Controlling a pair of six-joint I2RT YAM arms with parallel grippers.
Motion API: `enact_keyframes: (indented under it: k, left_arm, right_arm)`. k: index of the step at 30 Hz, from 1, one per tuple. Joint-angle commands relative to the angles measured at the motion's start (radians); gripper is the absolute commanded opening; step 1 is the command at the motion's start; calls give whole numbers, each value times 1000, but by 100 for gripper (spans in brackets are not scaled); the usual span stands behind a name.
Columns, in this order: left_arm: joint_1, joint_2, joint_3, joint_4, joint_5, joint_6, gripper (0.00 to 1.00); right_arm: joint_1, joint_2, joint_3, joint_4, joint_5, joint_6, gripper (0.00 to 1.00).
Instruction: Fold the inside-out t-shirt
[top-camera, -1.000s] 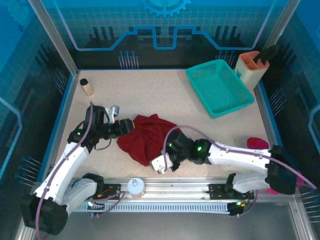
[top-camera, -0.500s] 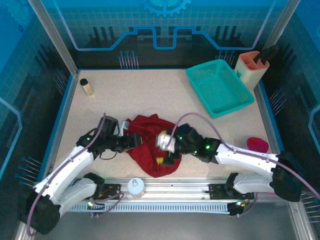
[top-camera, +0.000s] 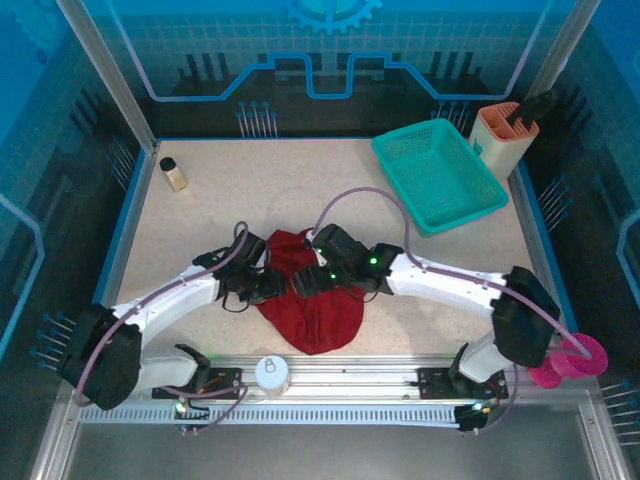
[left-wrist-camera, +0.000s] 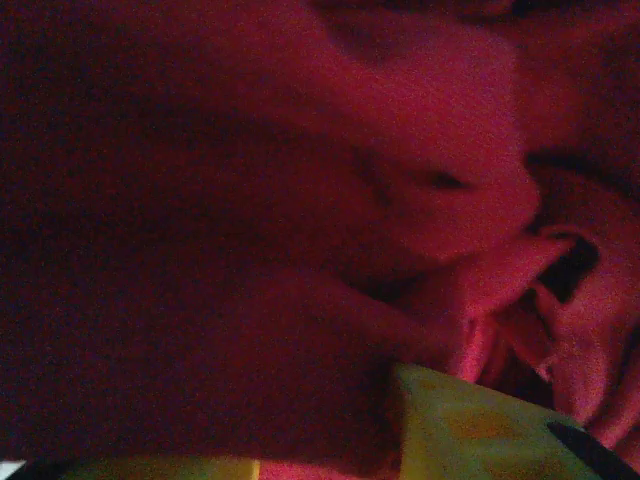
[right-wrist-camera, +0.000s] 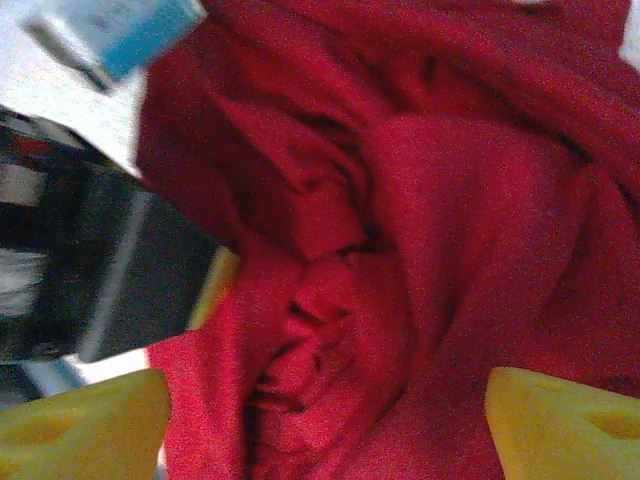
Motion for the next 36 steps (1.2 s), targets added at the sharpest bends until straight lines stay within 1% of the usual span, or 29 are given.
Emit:
enact_keyframes:
  k: [1, 2, 3, 4, 5, 7, 9, 10, 12, 14, 16, 19, 20, 22, 23, 24, 25, 26, 27, 29, 31, 32, 33, 34, 35, 36]
  left_arm:
    - [25, 20, -22, 71, -26, 14, 23]
    - [47, 26, -26, 98, -1, 27, 17]
    - [68, 32, -27, 126, 19, 41, 11]
    - [97, 40, -22, 154, 39, 60, 4]
    - [126, 51, -11, 181, 63, 88, 0]
    - [184, 71, 39, 202, 97, 145, 0]
    - [235, 93, 152, 176, 158, 204, 0]
    - [250, 108, 245, 135, 181, 246, 0]
    - [260, 150, 470, 12, 206, 344, 0]
    - [266, 212, 757, -151, 213, 429, 0]
    - [278, 265, 1032, -264, 216, 482, 0]
    - [307, 336, 1428, -361, 208, 514, 0]
    - [315, 361, 1553, -386, 205, 514, 0]
    - [317, 401, 1728, -435, 218, 512, 0]
    - [317, 408, 1766, -457, 237, 504, 0]
    - [316, 397, 1752, -466, 258, 496, 0]
    - [316, 366, 1671, -461, 287, 488, 0]
    - [314, 319, 1541, -435, 302, 484, 0]
    - [314, 254, 1392, -385, 299, 478, 0]
    - [314, 77, 989, -196, 281, 443, 0]
    - [314, -60, 658, -43, 282, 384, 0]
    - [314, -112, 511, 10, 287, 357, 0]
    - [314, -146, 405, 36, 285, 341, 0]
    - [314, -174, 298, 53, 278, 326, 12]
    - [314, -189, 207, 69, 275, 309, 23]
    - [314, -198, 145, 79, 279, 299, 27]
  right_arm:
    - [-17, 112, 41, -93, 49, 51, 63]
    - [-28, 142, 59, -79, 32, 43, 55]
    - [-39, 165, 75, -64, 11, 33, 43]
    - [-58, 184, 95, -53, -12, 30, 28]
    - [-81, 191, 114, -37, -42, 24, 17]
    - [-135, 189, 155, -3, -113, -8, 0]
    - [-198, 176, 244, -19, -182, -55, 0]
    - [-237, 167, 305, -39, -218, -74, 0]
    - [-309, 152, 424, -59, -290, -100, 0]
    - [-381, 137, 564, -71, -341, -114, 0]
    - [-436, 128, 704, -85, -374, -122, 0]
    - [-505, 99, 889, -86, -389, -131, 0]
    - [-524, 80, 926, -76, -390, -127, 0]
    - [-548, 31, 942, -45, -403, -124, 0]
    - [-552, -4, 923, -38, -403, -136, 0]
    - [-550, -38, 884, -33, -403, -148, 0]
    - [-546, -82, 809, -19, -400, -151, 0]
    - [-540, -130, 711, 3, -400, -150, 0]
    - [-532, -171, 605, 19, -395, -144, 0]
    - [-514, -263, 329, 27, -363, -127, 0]
    - [-486, -335, 91, 29, -325, -108, 0]
    - [-465, -366, -15, 25, -298, -91, 0]
    - [-447, -388, -111, 28, -283, -74, 1]
    - [-424, -410, -200, 36, -276, -63, 10]
    - [-407, -425, -288, 39, -252, -41, 17]
    - [-402, -433, -343, 39, -240, -22, 19]
